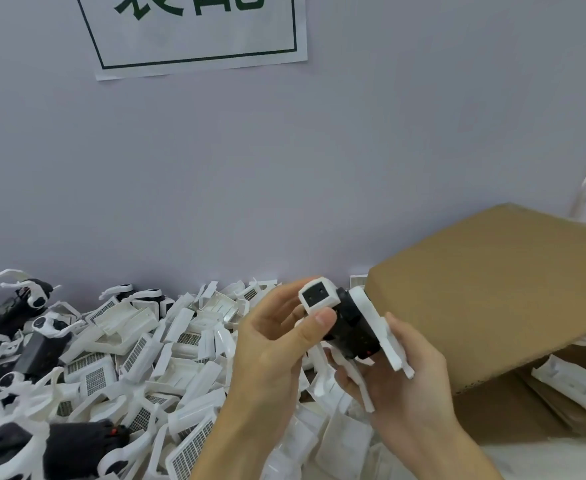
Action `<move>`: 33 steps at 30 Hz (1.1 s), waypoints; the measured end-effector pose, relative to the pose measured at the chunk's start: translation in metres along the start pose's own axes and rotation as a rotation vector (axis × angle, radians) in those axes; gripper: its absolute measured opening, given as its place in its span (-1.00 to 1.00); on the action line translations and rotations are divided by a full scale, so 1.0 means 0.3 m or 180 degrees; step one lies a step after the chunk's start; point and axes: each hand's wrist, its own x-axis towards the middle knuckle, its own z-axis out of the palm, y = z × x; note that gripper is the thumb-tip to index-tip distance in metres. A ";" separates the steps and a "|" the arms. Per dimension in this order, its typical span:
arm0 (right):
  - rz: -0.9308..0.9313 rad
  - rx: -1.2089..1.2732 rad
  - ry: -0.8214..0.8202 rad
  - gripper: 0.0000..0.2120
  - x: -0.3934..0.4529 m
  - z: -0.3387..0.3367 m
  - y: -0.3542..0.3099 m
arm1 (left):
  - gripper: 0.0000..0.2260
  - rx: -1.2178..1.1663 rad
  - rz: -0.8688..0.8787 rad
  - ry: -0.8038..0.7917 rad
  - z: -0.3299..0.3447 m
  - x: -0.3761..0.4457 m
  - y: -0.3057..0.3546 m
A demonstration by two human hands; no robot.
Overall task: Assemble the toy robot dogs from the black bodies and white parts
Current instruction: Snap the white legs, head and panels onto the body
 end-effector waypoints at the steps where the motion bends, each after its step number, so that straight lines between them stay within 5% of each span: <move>1: 0.0087 0.0062 -0.0135 -0.74 -0.003 0.004 -0.001 | -0.69 -0.0009 0.0029 -0.0024 -0.003 0.002 -0.001; 8: 0.0230 0.0077 -0.0138 -0.71 -0.005 0.016 -0.006 | -0.69 0.0097 0.0030 0.0154 -0.010 0.002 -0.003; 14: 0.0441 0.0051 -0.0115 -0.44 -0.010 0.025 -0.002 | -0.68 0.0096 -0.0113 0.0884 -0.001 0.004 0.000; 20: 0.0349 0.0003 -0.0237 -0.51 -0.009 0.022 -0.001 | -0.88 -0.0313 -0.0301 0.1585 -0.019 0.020 -0.018; 27: 0.0398 0.0286 -0.0382 -0.49 -0.013 0.030 -0.028 | -0.96 -0.0439 -0.0331 0.1553 -0.026 0.028 -0.028; 33: -0.0011 -0.0020 -0.0389 -0.63 -0.016 0.032 -0.055 | -0.60 -0.0513 -0.0800 0.1290 -0.028 0.024 -0.028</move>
